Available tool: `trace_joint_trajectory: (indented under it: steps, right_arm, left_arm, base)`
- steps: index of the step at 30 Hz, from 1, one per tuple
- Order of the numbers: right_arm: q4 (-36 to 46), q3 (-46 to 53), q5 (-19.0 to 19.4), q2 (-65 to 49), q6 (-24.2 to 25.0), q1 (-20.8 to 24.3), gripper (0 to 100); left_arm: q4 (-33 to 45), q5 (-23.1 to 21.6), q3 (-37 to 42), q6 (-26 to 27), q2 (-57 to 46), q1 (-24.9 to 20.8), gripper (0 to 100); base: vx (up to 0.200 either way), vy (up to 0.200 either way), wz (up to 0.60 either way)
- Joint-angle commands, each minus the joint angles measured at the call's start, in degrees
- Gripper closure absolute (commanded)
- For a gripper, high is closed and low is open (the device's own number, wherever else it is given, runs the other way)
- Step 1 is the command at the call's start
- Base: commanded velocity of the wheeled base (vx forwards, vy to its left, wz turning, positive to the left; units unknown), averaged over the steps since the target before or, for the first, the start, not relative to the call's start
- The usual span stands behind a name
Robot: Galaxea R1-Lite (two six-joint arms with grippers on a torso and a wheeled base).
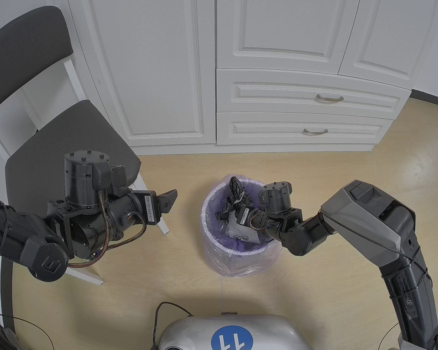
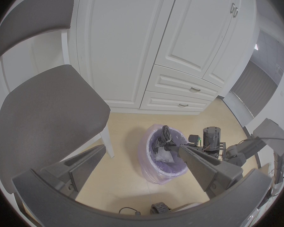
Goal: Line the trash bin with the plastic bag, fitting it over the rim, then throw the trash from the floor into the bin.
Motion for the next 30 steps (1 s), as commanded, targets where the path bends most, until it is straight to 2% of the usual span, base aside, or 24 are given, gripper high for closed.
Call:
trace_joint_trajectory:
  steps: [1,5,17,25,30]
  right_arm:
    - [5.5,-7.1,-2.5,3.5,0.3,0.3,100]
    - [7.2,-8.6,-2.5,4.7,0.3,0.1,100]
    - [8.3,-7.8,-2.5,4.1,0.5,0.4,100]
    - [7.1,-2.5,-2.8,-2.2,1.9,1.1,100]
    - [2.9,0.6,-2.7,-4.7,1.9,1.1,100]
  left_arm:
    - [-0.5,0.4,0.1,0.0,2.7,-0.2,0]
    - [-3.0,2.6,0.3,0.4,3.7,-0.4,0]
    - [-4.4,2.8,0.6,1.1,4.0,-0.3,0]
    - [-4.4,2.8,0.6,1.1,3.6,-0.3,0]
    - [-4.4,2.8,0.6,1.1,3.4,-0.2,0]
  base:
    - [0.000,0.000,0.00]
    - [0.000,0.000,0.00]
    - [0.000,0.000,0.00]
    - [0.000,0.000,0.00]
    - [0.000,0.000,0.00]
